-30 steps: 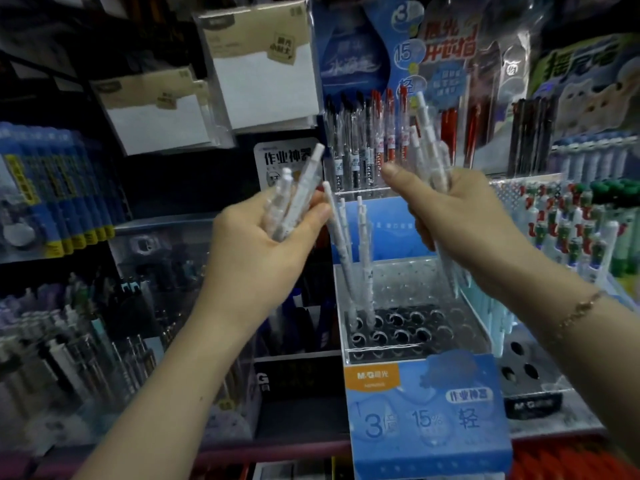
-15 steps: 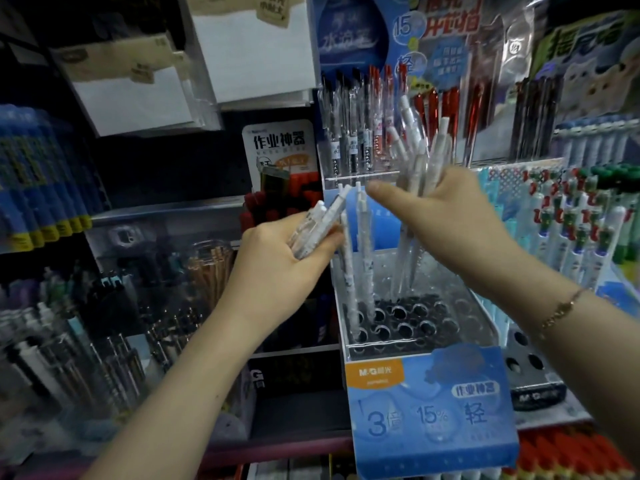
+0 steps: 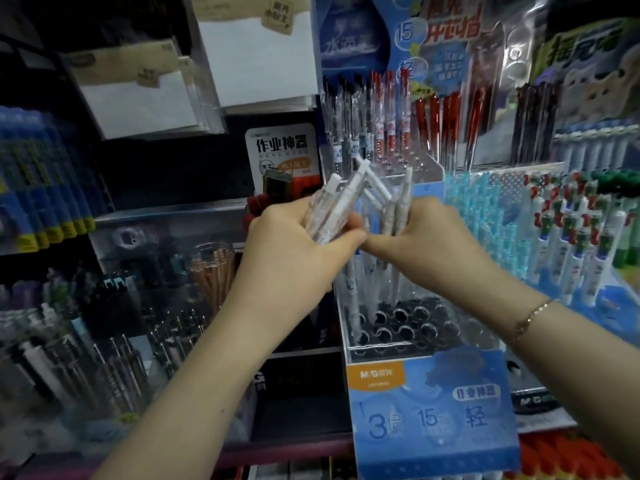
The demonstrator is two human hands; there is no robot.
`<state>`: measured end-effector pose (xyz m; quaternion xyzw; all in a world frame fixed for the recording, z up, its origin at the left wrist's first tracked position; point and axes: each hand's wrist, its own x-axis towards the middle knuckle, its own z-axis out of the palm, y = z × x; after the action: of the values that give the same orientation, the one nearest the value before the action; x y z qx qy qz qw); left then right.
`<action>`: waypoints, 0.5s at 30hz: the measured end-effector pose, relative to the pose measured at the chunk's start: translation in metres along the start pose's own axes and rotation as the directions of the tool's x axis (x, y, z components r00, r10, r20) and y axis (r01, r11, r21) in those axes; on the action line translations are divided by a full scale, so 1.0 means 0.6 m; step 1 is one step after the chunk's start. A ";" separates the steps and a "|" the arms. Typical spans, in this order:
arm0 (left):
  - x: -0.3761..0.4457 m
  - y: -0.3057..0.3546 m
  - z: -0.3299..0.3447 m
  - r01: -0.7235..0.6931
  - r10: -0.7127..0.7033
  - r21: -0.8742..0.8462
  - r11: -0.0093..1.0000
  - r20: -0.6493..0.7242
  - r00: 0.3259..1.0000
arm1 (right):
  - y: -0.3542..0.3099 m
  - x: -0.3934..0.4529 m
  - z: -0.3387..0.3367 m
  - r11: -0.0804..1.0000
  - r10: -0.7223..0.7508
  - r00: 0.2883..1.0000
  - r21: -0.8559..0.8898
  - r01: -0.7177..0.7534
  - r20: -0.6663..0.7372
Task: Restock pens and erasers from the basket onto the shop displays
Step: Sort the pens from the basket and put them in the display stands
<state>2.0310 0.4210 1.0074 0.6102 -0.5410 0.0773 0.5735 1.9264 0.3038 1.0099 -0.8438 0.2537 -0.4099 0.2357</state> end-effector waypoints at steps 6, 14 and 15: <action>0.003 0.010 0.009 -0.068 0.062 -0.046 0.997 -0.114 0.992 | 0.000 0.001 -0.011 0.998 0.055 0.985 -0.027 -0.051 0.163; 0.040 0.025 0.034 -0.016 0.015 0.030 0.999 0.016 1.000 | 0.001 0.004 -0.029 0.997 0.016 0.956 0.061 -0.035 0.294; 0.043 0.025 0.036 -0.011 0.011 0.028 1.000 0.023 1.000 | 0.001 0.003 -0.031 0.997 -0.003 0.952 0.074 -0.020 0.305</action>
<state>2.0189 0.3932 1.0278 0.6162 -0.5498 0.0810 0.5580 1.9123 0.2986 1.0206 -0.8862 0.2021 -0.2833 0.3059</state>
